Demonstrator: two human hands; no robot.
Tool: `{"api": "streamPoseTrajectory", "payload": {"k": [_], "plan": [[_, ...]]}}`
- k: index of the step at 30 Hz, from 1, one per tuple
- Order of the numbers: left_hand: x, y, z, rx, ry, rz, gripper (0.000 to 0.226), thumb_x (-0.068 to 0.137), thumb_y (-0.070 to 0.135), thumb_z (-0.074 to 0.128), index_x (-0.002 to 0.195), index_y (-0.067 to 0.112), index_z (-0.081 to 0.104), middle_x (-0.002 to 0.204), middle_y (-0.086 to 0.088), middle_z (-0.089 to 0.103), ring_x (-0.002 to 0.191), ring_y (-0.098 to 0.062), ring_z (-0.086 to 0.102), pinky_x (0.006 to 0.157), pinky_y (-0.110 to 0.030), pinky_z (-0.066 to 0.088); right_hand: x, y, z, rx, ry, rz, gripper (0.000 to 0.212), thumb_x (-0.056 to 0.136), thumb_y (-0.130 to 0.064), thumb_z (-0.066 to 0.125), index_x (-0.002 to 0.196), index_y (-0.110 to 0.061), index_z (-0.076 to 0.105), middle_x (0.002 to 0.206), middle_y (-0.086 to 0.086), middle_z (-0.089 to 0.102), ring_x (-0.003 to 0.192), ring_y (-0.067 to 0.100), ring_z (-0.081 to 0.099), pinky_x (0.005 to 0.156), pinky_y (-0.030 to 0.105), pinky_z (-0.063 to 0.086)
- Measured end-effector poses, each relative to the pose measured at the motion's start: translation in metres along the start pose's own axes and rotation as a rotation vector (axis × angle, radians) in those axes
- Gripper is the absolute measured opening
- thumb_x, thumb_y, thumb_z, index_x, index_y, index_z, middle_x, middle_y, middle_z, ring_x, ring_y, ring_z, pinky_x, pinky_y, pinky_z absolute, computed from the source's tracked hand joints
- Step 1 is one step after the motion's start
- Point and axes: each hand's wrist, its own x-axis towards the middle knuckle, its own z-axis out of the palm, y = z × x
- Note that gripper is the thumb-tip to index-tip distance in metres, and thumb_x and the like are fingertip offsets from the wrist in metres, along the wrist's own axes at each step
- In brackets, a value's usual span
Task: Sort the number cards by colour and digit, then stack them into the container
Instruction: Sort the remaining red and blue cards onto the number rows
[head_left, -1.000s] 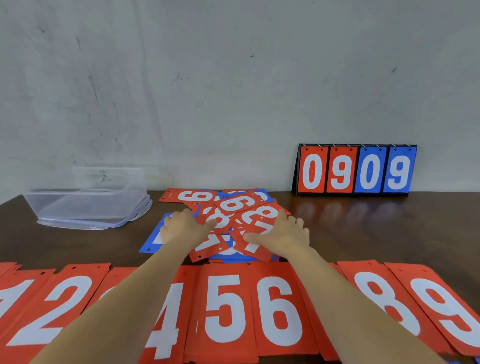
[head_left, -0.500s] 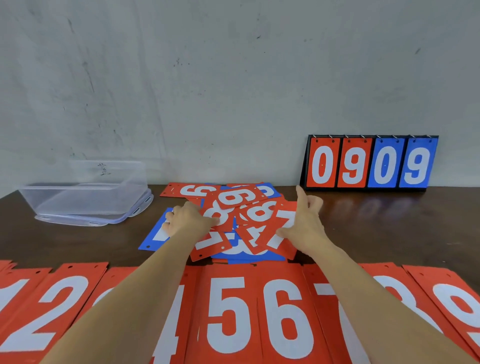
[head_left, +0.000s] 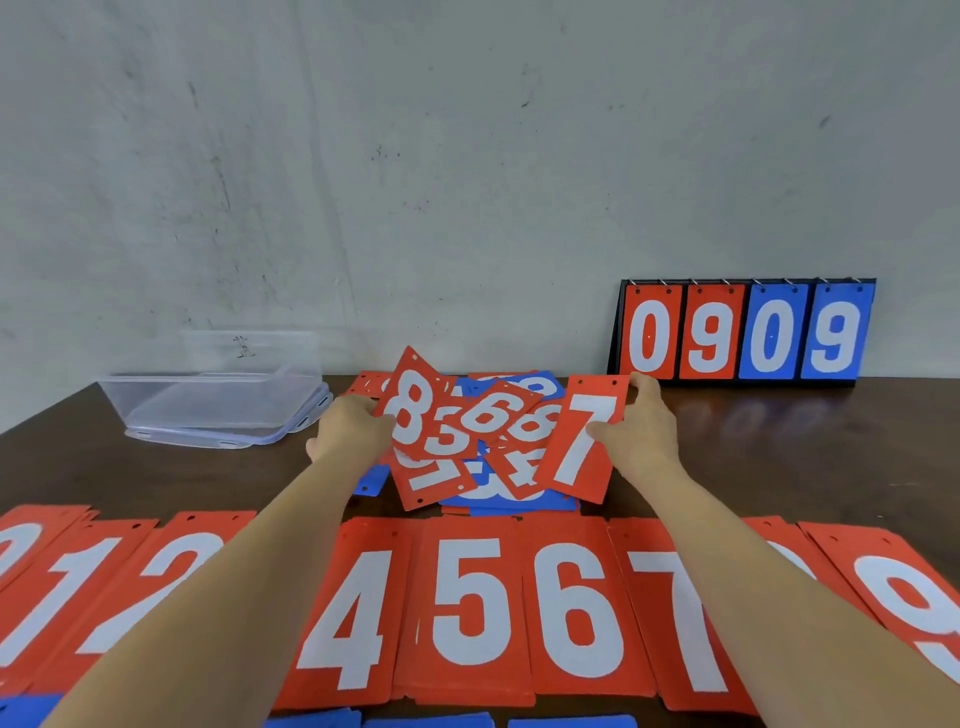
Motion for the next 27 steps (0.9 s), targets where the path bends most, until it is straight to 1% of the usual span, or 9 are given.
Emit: {"api": "streamPoseTrajectory", "payload": {"k": [4,6,8,11,14,17,19,23,27], "plan": [[-0.014,-0.006,-0.017,-0.159,0.017,0.002,0.015,0.09,0.015,0.058,0.076,0.016,0.062,0.082,-0.008,0.069,0.08,-0.03,0.066,0.083,-0.045,0.056,-0.006,-0.007,-0.006,-0.017,-0.015,-0.078,0.039,0.088,-0.018,0.069,0.123,-0.009,0.056,0.124,0.009,0.063,0.113,0.026,0.061,0.09,0.039,0.051],[-0.022,-0.006,-0.021,-0.246,-0.008,0.013,0.01,0.093,0.011,0.057,0.092,0.008,0.066,0.089,-0.009,0.068,0.082,-0.026,0.064,0.07,-0.035,0.054,-0.01,-0.011,-0.011,0.013,-0.024,-0.112,0.029,0.089,-0.02,0.068,0.116,-0.007,0.063,0.119,0.009,0.066,0.108,0.026,0.064,0.089,0.039,0.053],[-0.031,-0.005,-0.025,-0.309,-0.014,0.035,0.018,0.093,0.01,0.057,0.108,0.002,0.065,0.1,-0.011,0.068,0.091,-0.027,0.064,0.068,-0.028,0.049,-0.015,-0.015,-0.016,0.049,-0.027,-0.126,0.026,0.092,-0.021,0.064,0.113,-0.006,0.064,0.117,0.009,0.067,0.106,0.026,0.064,0.087,0.036,0.053],[-0.046,-0.004,-0.027,-0.327,-0.022,0.076,0.019,0.092,0.006,0.059,0.111,0.003,0.061,0.106,-0.012,0.066,0.086,-0.022,0.062,0.061,-0.022,0.044,-0.024,-0.019,-0.026,0.111,-0.054,-0.112,0.023,0.097,-0.017,0.056,0.114,-0.004,0.063,0.118,0.009,0.065,0.109,0.026,0.061,0.084,0.031,0.049],[-0.061,0.0,-0.027,-0.365,-0.069,0.106,0.018,0.092,0.004,0.06,0.11,0.005,0.06,0.114,-0.014,0.067,0.087,-0.022,0.062,0.07,-0.026,0.05,-0.035,-0.021,-0.038,0.174,-0.098,-0.076,0.026,0.1,-0.016,0.05,0.124,-0.008,0.059,0.124,0.005,0.061,0.113,0.024,0.058,0.088,0.032,0.048],[-0.079,0.009,-0.023,-0.364,-0.145,0.14,0.024,0.093,0.006,0.059,0.117,0.004,0.062,0.12,-0.012,0.067,0.104,-0.028,0.065,0.089,-0.038,0.054,-0.048,-0.02,-0.049,0.198,-0.109,-0.082,0.012,0.099,-0.017,0.052,0.101,-0.009,0.062,0.106,-0.001,0.064,0.098,0.015,0.06,0.075,0.021,0.048],[-0.092,0.016,-0.021,-0.356,-0.175,0.172,0.026,0.093,0.006,0.059,0.119,0.003,0.063,0.12,-0.012,0.067,0.106,-0.027,0.066,0.094,-0.04,0.053,-0.058,-0.019,-0.057,0.21,-0.105,-0.104,0.016,0.098,-0.021,0.055,0.09,-0.009,0.06,0.097,-0.004,0.064,0.087,0.011,0.063,0.064,0.018,0.048],[-0.113,0.029,-0.014,-0.363,-0.217,0.225,0.025,0.094,0.008,0.059,0.117,0.005,0.065,0.116,-0.007,0.068,0.102,-0.024,0.067,0.088,-0.034,0.054,-0.08,-0.02,-0.074,0.232,-0.056,-0.127,0.02,0.096,-0.025,0.058,0.086,-0.008,0.061,0.089,-0.002,0.067,0.076,0.01,0.064,0.059,0.018,0.049],[-0.135,0.041,-0.004,-0.407,-0.31,0.241,0.013,0.093,0.007,0.06,0.102,0.0,0.067,0.105,-0.013,0.071,0.095,-0.028,0.069,0.079,-0.034,0.06,-0.1,-0.021,-0.086,0.269,-0.076,-0.143,0.024,0.095,-0.028,0.059,0.081,-0.009,0.058,0.091,0.002,0.068,0.08,0.012,0.062,0.074,0.027,0.052]]}}
